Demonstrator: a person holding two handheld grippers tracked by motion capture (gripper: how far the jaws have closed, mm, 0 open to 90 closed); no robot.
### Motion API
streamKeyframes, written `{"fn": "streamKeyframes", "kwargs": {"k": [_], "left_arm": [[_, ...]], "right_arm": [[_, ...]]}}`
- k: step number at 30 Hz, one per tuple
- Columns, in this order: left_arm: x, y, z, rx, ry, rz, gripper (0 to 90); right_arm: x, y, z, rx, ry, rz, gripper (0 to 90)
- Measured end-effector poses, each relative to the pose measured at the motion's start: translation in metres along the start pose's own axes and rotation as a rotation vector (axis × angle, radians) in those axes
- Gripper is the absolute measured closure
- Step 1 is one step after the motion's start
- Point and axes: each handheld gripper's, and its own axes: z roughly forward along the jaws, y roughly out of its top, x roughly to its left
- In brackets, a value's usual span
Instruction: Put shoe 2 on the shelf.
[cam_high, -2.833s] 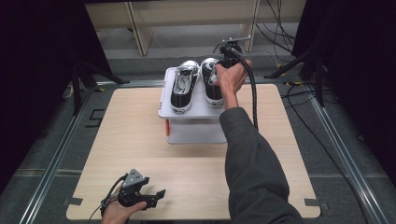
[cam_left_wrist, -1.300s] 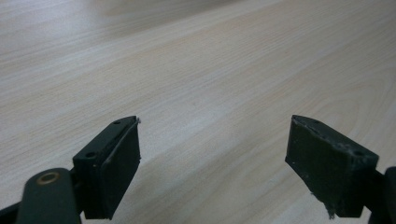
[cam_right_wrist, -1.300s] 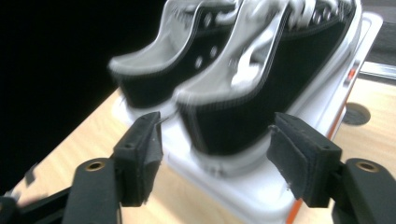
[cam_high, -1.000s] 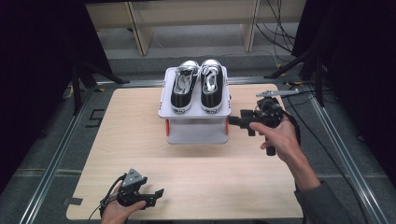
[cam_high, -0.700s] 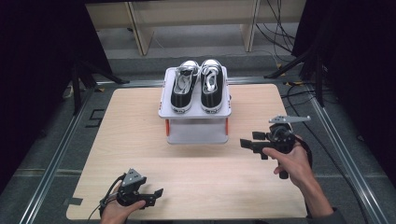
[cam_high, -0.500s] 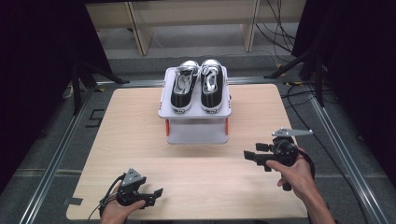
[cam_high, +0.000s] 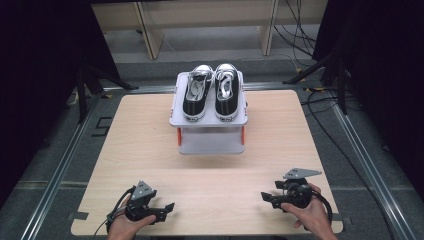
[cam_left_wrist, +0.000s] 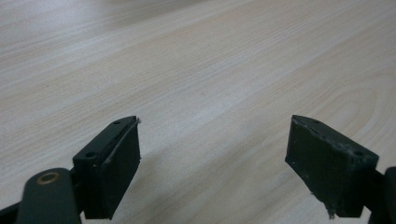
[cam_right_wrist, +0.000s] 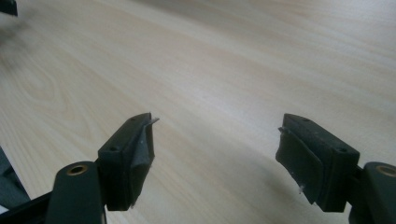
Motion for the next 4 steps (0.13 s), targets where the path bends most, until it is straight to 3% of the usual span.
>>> {"fn": "streamKeyframes", "kwargs": {"k": [2, 4], "left_arm": [[0.0001, 0.0000, -0.0001, 0.000, 0.000, 0.002, 16.7], [0.0004, -0.0003, 0.0001, -0.003, 0.001, 0.003, 16.7]], "right_arm": [[0.0036, -0.0026, 0.0003, 0.008, 0.017, 0.015, 26.0], [0.0028, -0.0045, 0.0017, 0.002, 0.020, -0.017, 24.8]]}}
